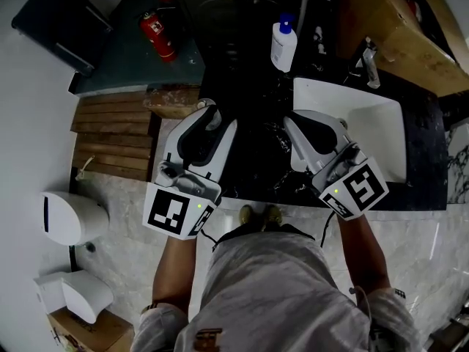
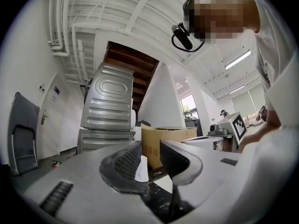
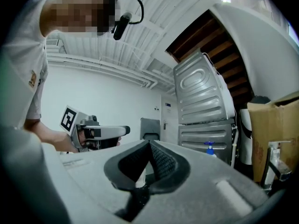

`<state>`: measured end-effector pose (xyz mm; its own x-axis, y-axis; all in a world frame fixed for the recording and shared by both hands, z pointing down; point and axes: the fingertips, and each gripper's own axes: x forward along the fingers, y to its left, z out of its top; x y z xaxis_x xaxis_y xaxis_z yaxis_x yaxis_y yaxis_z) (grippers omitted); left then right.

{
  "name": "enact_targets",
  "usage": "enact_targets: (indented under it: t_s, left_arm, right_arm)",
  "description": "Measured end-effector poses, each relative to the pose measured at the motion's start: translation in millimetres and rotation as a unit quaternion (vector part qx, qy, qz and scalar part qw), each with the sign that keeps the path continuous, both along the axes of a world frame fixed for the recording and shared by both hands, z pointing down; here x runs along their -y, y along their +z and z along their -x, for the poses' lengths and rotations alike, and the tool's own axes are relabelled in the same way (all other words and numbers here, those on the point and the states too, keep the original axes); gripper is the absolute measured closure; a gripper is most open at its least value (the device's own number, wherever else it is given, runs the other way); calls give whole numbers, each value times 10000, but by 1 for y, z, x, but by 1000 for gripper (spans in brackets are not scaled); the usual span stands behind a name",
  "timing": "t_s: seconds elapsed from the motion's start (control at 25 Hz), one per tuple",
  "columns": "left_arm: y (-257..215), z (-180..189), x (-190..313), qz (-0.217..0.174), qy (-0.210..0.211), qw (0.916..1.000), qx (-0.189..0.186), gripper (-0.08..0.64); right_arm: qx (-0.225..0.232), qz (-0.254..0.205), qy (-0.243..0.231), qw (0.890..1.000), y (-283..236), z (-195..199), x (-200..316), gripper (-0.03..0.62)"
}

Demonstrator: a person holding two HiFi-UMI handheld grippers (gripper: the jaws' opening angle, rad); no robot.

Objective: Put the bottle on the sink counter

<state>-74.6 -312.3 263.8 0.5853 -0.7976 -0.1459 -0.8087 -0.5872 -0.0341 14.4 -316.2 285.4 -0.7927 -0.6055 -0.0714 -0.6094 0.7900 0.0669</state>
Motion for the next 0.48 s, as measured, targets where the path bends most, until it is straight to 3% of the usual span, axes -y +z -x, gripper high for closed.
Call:
enact_targets:
  t_s: [0.48]
  left_arm:
    - [-8, -23, -19, -121, 147, 9998, -58, 560]
  right_arm:
    - [137, -352, -23, 9993, -18, 4, -22, 592]
